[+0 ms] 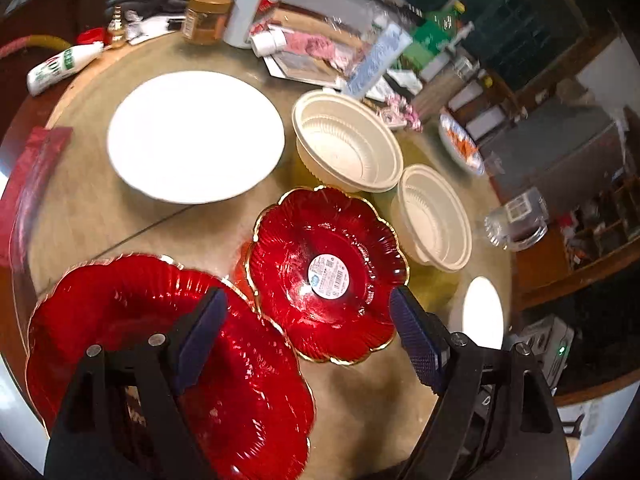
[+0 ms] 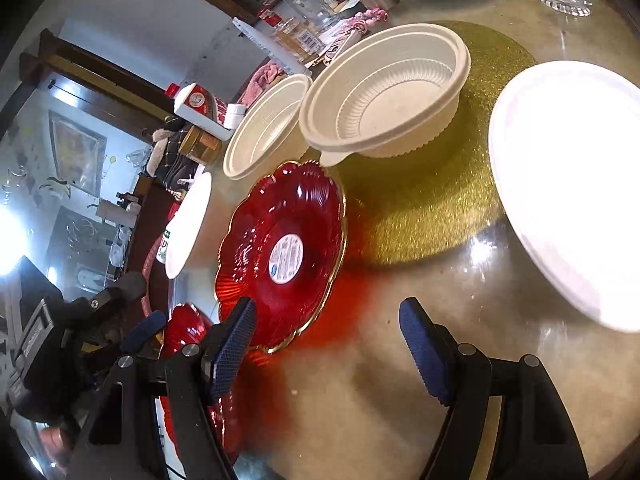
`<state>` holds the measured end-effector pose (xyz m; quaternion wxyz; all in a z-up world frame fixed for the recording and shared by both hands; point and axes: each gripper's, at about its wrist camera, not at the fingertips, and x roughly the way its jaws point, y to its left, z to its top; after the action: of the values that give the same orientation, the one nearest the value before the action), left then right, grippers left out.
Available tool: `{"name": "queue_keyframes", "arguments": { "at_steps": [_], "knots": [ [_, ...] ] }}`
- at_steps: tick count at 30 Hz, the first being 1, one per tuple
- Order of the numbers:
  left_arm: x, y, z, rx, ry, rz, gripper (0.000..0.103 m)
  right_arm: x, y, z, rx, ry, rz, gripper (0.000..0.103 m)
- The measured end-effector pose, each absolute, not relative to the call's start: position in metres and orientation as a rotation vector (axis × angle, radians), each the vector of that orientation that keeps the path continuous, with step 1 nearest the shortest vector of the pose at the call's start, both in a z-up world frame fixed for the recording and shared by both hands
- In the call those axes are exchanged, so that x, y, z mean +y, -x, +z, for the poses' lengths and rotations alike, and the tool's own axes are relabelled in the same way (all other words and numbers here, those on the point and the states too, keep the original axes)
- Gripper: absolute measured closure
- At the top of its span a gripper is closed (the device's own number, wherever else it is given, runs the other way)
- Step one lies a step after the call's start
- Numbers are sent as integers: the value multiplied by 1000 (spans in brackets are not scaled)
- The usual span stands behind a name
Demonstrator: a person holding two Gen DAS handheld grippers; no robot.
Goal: Organize plates and bowls
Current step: 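Open both grippers and move them to the small labelled red plate, then grasp the rim of the small labelled red plate with both grippers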
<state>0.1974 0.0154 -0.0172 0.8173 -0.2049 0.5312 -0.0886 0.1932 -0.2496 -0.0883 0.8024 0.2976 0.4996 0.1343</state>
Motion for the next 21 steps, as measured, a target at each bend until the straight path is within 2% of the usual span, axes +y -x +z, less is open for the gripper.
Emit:
{"name": "queue_keyframes", "arguments": {
  "at_steps": [3, 5, 7, 10, 12, 16, 21],
  "knots": [
    [17, -210, -32, 1202, 515, -212, 20, -247, -205, -90, 1075, -635, 302, 29],
    [13, -215, -37, 1213, 511, -216, 20, -244, -211, -92, 1082, -626, 307, 33],
    [9, -217, -37, 1209, 476, -200, 21, -242, -216, -97, 1102, -627, 312, 52],
    [5, -222, -35, 1194, 451, -190, 22, -241, -219, -104, 1121, -631, 323, 76],
    [5, -222, -34, 1210, 446, -183, 26, -242, -220, -105, 1120, -638, 330, 77],
    [5, -221, -21, 1166, 392, -165, 26, -244, -219, -105, 1111, -654, 334, 74],
    [-8, -247, -34, 1226, 358, -180, 26, -247, -220, -105, 1099, -664, 327, 74]
  ]
}}
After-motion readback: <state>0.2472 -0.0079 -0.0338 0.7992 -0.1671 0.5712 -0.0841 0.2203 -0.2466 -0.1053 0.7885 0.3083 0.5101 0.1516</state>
